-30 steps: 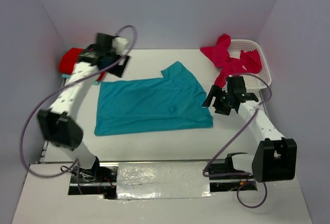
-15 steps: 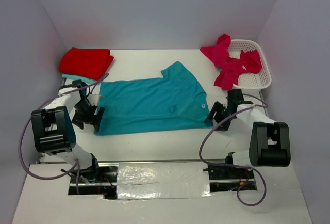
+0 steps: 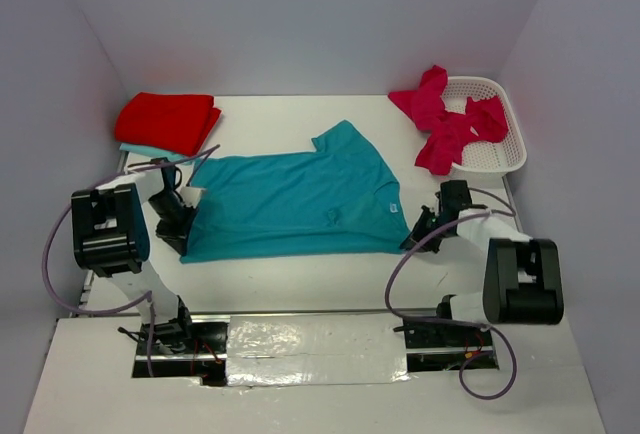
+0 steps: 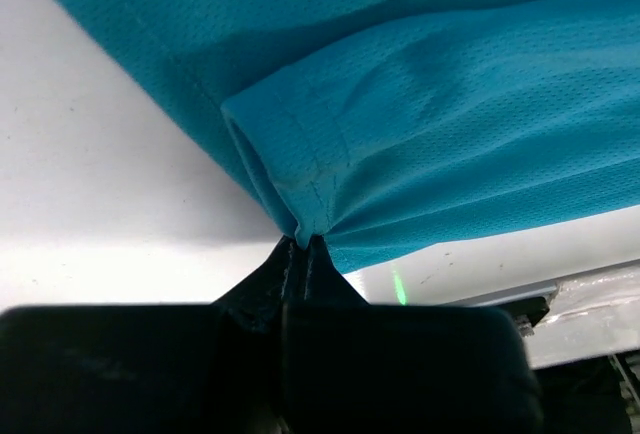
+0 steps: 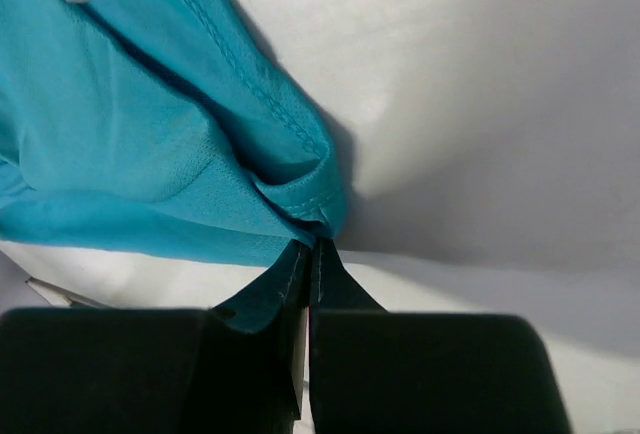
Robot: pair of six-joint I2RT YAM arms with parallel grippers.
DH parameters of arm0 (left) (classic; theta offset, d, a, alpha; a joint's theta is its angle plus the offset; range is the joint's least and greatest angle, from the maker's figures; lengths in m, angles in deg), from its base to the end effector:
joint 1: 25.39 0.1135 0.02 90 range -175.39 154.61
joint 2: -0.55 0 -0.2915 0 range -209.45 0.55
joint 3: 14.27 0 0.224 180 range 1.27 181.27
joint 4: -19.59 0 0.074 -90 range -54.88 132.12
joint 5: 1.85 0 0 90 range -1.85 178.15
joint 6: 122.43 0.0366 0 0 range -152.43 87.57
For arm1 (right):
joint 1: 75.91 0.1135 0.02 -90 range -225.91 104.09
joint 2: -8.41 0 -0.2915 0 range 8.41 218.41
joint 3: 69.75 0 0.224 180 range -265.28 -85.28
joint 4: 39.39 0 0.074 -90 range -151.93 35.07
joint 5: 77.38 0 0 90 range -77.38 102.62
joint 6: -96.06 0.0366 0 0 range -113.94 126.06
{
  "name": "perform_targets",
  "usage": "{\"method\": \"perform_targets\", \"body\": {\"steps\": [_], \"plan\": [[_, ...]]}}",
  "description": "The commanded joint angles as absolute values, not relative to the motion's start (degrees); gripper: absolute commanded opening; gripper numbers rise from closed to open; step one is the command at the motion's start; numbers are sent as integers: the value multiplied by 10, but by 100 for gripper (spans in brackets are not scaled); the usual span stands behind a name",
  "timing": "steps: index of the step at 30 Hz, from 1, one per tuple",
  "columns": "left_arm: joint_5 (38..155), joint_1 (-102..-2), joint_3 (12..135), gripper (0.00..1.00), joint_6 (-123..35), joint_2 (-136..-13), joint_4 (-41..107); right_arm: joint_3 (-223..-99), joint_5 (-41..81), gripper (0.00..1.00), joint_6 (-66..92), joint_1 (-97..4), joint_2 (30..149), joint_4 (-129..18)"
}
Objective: Fold and stack the t-shirts
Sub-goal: Grap the side of the flattened tshirt furthest away from the robot with both arms
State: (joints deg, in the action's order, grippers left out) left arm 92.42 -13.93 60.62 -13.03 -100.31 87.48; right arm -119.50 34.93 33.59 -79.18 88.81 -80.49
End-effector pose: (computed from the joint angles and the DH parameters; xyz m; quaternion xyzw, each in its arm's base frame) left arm 0.2640 0.0507 0.1914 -0.0679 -0.9964 0.0448 0.0225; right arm 0.1983 0.0026 0.1843 0.2277 0.9421 0.2194 0.1120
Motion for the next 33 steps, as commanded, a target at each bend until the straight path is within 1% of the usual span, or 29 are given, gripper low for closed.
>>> {"method": "perform_targets", "body": {"steps": [1,3,4,6,7,8,10,13,14,15,16,17,18,19,20,21,22,23,24,25,26,27,29,30,31,32,33], "plan": [[930,-132,583,0,-106,-971,858,-1140,348,0,342,-792,795,-865],[897,-131,578,0,-91,-918,895,-1126,363,0,401,-784,740,-897],[887,-131,574,0,-85,-902,912,-1123,365,0,410,-783,689,-915],[863,-131,571,0,-67,-870,958,-1124,337,0,423,-783,642,-992],[858,-131,563,0,-61,-866,971,-1133,299,0,424,-783,600,-1019],[843,-131,558,0,-56,-861,979,-1138,285,0,426,-783,582,-1063],[839,-130,536,0,-52,-859,993,-1134,286,0,441,-783,538,-1079],[843,-131,504,0,-46,-858,1002,-1125,282,0,440,-783,523,-1116],[843,-132,495,2,-41,-857,1002,-1126,280,1,439,-781,520,-1136],[844,-131,480,8,-40,-855,1001,-1127,279,10,438,-781,515,-1142],[843,-131,472,15,-38,-855,995,-1126,279,19,439,-781,502,-1149],[839,-131,466,27,-39,-856,991,-1126,278,29,440,-781,495,-1161],[838,-131,465,35,-37,-858,992,-1129,280,41,442,-781,484,-1165],[835,-130,466,49,-36,-859,993,-1130,282,46,448,-780,479,-1171],[831,-131,470,81,-28,-861,997,-1134,283,52,449,-781,476,-1183],[824,-128,485,83,-23,-861,1002,-1153,280,65,448,-781,470,-1188],[805,-118,499,84,-17,-860,1006,-1169,277,71,446,-780,470,-1194],[795,-109,519,91,-7,-861,1017,-1192,275,77,439,-780,469,-1200],[790,-98,581,99,-3,-865,1027,-1250,265,96,436,-781,480,-1201],[789,-74,625,99,-5,-871,1035,-1282,264,100,429,-780,492,-1196],[794,-62,674,99,-15,-884,1038,-1320,263,99,410,-778,509,-1182],[808,-46,789,99,-28,-888,1030,-1394,275,100,397,-778,562,-1173],[915,23,902,99,-78,-902,1010,-1473,281,100,356,-762,628,-1158],[966,72,990,98,-98,-907,994,-1554,275,100,341,-732,699,-1154],[1063,90,1023,94,-137,-915,990,-1593,242,100,326,-715,736,-1154],[1094,98,1046,92,-154,-936,988,-1633,217,100,312,-680,770,-1150],[1109,96,1072,89,-180,-945,985,-1700,180,100,283,-664,839,-1146]]}}
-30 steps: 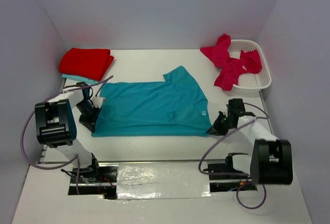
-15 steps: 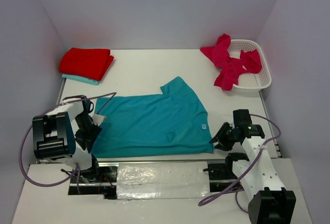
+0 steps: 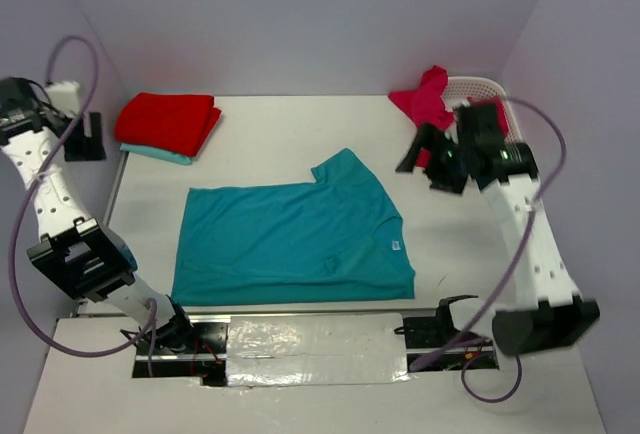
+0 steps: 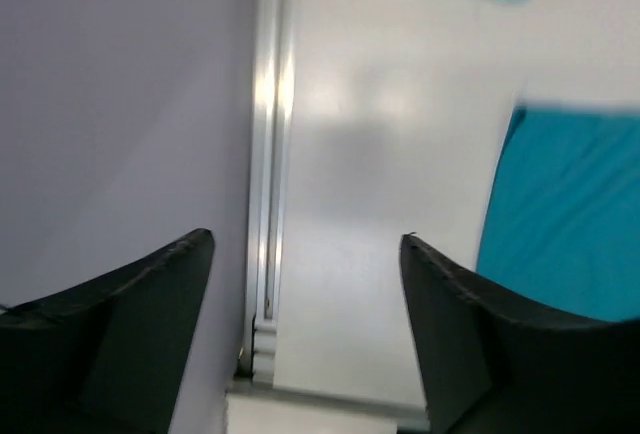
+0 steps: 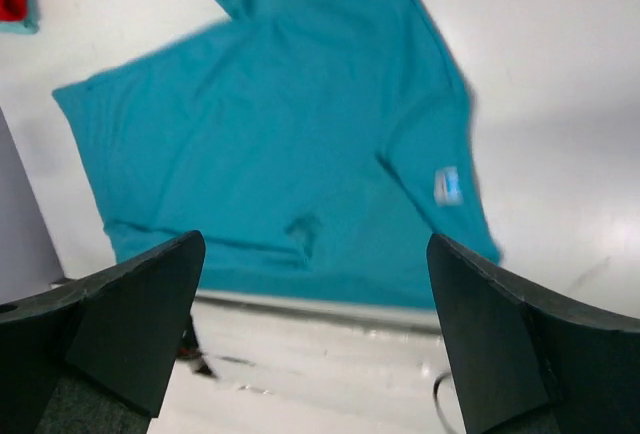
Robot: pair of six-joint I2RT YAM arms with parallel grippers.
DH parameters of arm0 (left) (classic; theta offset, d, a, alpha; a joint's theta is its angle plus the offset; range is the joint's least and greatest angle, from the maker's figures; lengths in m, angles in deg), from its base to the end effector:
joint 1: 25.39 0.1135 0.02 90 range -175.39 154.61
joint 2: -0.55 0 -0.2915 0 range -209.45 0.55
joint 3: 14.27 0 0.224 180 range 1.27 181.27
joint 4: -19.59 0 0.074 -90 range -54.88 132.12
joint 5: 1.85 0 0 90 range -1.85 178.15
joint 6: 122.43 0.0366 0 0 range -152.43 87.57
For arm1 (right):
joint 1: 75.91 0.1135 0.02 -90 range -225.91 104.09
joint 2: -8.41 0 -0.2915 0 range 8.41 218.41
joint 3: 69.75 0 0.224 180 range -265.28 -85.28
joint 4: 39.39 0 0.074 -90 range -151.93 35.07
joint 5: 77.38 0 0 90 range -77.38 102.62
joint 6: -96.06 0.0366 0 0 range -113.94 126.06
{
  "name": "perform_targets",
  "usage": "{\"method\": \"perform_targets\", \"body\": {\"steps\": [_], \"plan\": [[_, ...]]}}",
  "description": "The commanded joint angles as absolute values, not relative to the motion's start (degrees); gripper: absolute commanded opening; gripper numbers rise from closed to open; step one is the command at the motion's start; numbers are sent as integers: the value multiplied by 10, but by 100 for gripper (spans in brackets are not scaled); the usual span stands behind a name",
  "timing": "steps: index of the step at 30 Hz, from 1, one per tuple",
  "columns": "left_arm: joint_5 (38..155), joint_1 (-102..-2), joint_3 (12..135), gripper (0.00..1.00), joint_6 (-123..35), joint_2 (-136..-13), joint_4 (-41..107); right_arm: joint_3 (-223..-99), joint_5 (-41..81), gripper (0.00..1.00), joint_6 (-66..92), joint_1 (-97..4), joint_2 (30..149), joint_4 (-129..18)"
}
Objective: Fold and stack the t-shirts
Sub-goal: Grap the side of the flattened tshirt furthest away from the robot with both arms, then fold the other side of the tshirt into a rectangle
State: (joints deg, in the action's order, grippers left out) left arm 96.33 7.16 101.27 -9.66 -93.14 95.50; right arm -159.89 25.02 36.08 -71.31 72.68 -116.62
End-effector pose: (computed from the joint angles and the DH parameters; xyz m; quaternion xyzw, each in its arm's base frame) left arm 0.2653 0.1631 0.3985 -0.0590 0.9472 0.0828 0.3041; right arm 0.1624 0.0209 0.3881 0.1716 0.9230 0.1952 0.2837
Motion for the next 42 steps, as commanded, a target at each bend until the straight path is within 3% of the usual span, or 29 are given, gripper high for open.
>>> {"method": "perform_targets", "body": {"steps": [1,6,14,24,30,31,32,33,35,36,37,38,39,40,41,42], "plan": [[1119,88,1073,83,-185,-956,982,-1730,176,100,269,-655,876,-1143],[1023,-18,943,79,-178,-990,910,-1898,231,100,205,-634,1115,-1095],[1033,-61,899,93,-221,-1085,806,-2134,190,94,203,-614,1431,-1099],[1027,-109,852,96,-235,-1136,741,-2202,198,92,220,-572,1557,-1105],[1011,-123,834,91,-230,-1159,762,-2163,195,74,225,-571,1553,-1101],[1002,-123,817,90,-231,-1158,753,-2156,196,65,226,-571,1547,-1096],[999,-124,813,86,-232,-1161,739,-2154,194,57,227,-570,1545,-1086],[1001,-126,811,81,-233,-1163,732,-2154,191,37,226,-570,1543,-1083],[1009,-133,815,69,-238,-1170,723,-2163,189,22,224,-572,1545,-1084],[1012,-137,819,59,-238,-1175,722,-2168,189,15,223,-570,1545,-1089],[1022,-141,826,54,-236,-1177,729,-2169,189,0,223,-571,1540,-1091],[1038,-147,827,48,-230,-1176,735,-2162,190,0,221,-570,1533,-1090],[1041,-148,827,31,-228,-1171,742,-2150,191,0,221,-571,1526,-1081],[1045,-148,823,23,-220,-1167,758,-2121,190,0,221,-570,1504,-1073],[1038,-149,821,2,-216,-1163,769,-2105,190,0,218,-570,1490,-1066],[1031,-148,813,0,-213,-1151,777,-2073,191,0,217,-571,1463,-1050]]}}
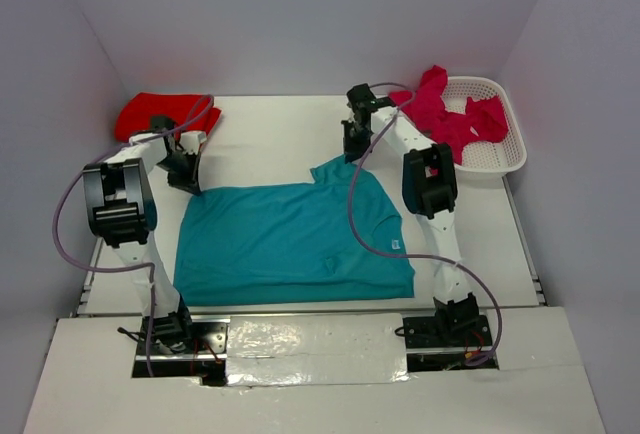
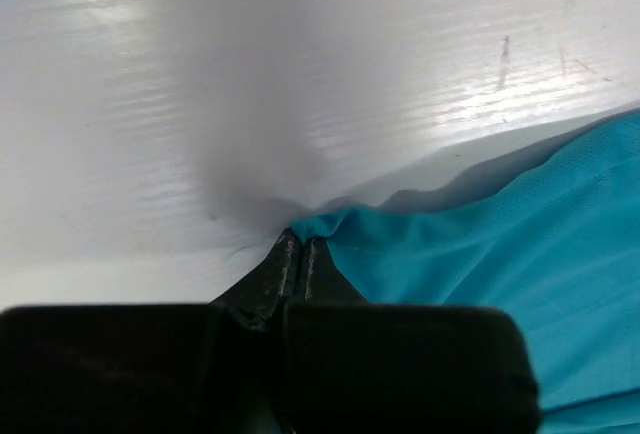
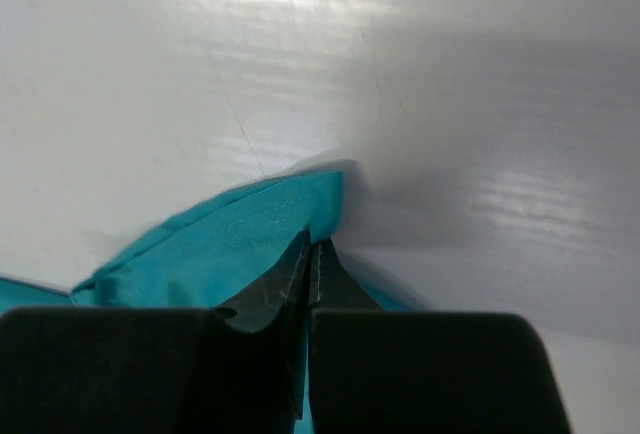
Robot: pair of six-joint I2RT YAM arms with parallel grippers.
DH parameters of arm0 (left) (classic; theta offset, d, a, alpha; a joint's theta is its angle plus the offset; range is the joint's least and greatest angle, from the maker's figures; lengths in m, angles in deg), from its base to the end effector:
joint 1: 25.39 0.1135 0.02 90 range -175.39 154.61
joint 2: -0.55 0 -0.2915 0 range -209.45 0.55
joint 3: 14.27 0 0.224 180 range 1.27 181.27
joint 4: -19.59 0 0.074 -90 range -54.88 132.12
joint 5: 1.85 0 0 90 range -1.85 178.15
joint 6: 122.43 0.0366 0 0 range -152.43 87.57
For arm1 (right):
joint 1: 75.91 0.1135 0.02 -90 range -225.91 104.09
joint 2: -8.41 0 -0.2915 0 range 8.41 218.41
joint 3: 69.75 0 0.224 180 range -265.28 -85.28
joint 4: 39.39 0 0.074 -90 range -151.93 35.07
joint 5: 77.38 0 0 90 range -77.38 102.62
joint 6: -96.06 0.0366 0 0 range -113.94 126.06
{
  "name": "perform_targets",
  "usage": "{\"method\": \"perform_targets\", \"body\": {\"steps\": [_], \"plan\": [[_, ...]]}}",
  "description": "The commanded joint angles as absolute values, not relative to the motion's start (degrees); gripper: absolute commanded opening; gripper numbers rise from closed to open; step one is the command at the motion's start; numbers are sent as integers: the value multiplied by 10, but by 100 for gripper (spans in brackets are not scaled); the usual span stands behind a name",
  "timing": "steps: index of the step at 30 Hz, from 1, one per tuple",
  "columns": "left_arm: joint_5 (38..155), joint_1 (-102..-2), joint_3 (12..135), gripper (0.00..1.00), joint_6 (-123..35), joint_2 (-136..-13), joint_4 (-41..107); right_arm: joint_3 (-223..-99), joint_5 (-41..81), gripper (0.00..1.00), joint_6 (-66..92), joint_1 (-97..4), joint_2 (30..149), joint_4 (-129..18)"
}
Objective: Fold and stack the t-shirts
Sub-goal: Fold the other side of the tshirt into a rectangle
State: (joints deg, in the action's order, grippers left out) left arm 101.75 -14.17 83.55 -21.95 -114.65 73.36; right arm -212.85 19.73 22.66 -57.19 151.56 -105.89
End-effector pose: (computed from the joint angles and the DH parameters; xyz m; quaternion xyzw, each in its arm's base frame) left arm 0.3874 0.0681 0.2066 0.0131 0.9797 -0.0841 0.1817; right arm 0.4921 0.1716 0.1869 -0.0307 0.9768 0.1194 0.1748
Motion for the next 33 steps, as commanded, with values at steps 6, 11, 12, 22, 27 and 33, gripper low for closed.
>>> {"method": "perform_targets", "body": {"steps": [6,11,12,22,27,33], "plan": [[999,-144,810,0,-155,-1068,789,-1912,216,0,208,-570,1303,-1009],[1022,-143,749,0,30,-920,809,-1651,205,0,228,-561,1098,-952],[1033,-143,707,0,65,-897,817,-1565,197,0,235,-556,1035,-950],[997,-145,548,0,206,-800,855,-1268,187,0,320,-541,784,-933],[990,-152,530,0,202,-795,847,-1260,202,0,326,-535,794,-914],[940,-155,530,0,174,-787,802,-1269,200,0,325,-531,804,-896]]}}
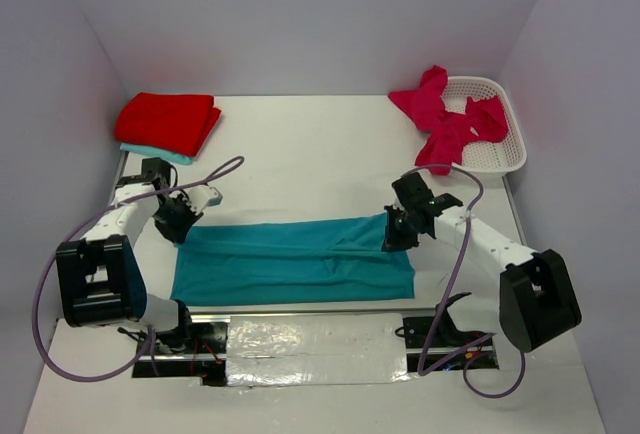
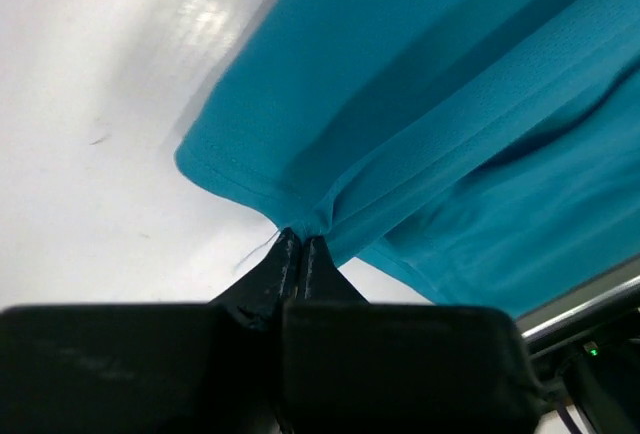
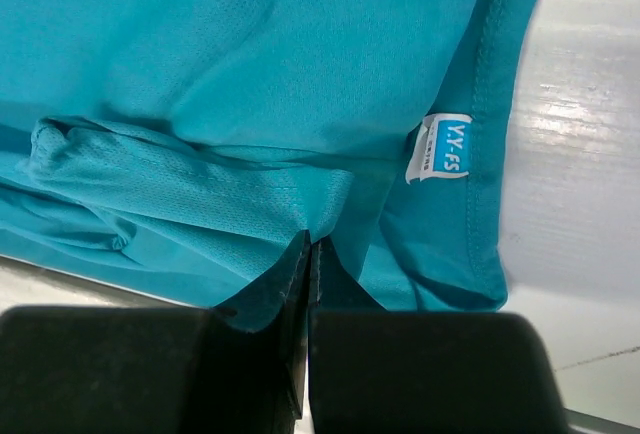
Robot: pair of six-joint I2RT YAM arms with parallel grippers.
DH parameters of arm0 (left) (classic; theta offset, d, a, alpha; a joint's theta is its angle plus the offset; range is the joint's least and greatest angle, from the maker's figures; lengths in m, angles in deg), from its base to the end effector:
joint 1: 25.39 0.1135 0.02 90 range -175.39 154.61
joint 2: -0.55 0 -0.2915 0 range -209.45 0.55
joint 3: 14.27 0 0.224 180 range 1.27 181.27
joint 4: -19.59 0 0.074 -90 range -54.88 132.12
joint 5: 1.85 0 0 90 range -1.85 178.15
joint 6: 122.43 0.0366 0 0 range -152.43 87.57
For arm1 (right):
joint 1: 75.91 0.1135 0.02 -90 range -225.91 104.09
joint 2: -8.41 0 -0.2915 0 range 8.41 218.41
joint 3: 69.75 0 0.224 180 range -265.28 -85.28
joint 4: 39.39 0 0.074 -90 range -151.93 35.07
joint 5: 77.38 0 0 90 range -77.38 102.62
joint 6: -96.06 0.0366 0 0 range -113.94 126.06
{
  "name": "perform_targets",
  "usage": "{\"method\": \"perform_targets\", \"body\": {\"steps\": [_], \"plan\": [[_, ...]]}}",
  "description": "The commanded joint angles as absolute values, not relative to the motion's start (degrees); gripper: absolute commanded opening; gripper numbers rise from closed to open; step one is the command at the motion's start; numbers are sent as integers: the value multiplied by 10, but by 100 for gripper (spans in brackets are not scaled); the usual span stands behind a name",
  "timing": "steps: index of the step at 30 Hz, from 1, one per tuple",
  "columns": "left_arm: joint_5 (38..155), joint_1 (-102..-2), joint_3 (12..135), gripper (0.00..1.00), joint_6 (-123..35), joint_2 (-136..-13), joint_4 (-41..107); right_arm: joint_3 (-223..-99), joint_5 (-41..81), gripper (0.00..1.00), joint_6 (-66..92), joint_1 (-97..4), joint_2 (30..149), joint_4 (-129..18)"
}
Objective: Fold and stack the t-shirts
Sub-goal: Fold the other side of the tshirt into a rectangle
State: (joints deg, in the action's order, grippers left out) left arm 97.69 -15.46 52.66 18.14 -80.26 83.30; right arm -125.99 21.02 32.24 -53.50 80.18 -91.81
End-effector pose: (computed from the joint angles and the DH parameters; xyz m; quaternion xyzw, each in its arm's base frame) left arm 0.2124 0.0310 0.2400 0.3525 0.9259 -0.0171 0.1347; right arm 0.1699 0.0759 0.2282 0.0182 0.9788 0.1440 0.1443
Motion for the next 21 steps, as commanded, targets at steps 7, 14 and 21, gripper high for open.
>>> {"method": "perform_targets", "body": {"steps": [7,14,21], "plan": [[891,-155,704,0,-12,-889,675,-1550,127,0,240,-551,988,-938],[935,-155,687,0,25,-869,691,-1510,141,0,249,-549,975,-937],[971,-155,537,0,156,-746,735,-1371,182,0,276,-535,874,-924]]}}
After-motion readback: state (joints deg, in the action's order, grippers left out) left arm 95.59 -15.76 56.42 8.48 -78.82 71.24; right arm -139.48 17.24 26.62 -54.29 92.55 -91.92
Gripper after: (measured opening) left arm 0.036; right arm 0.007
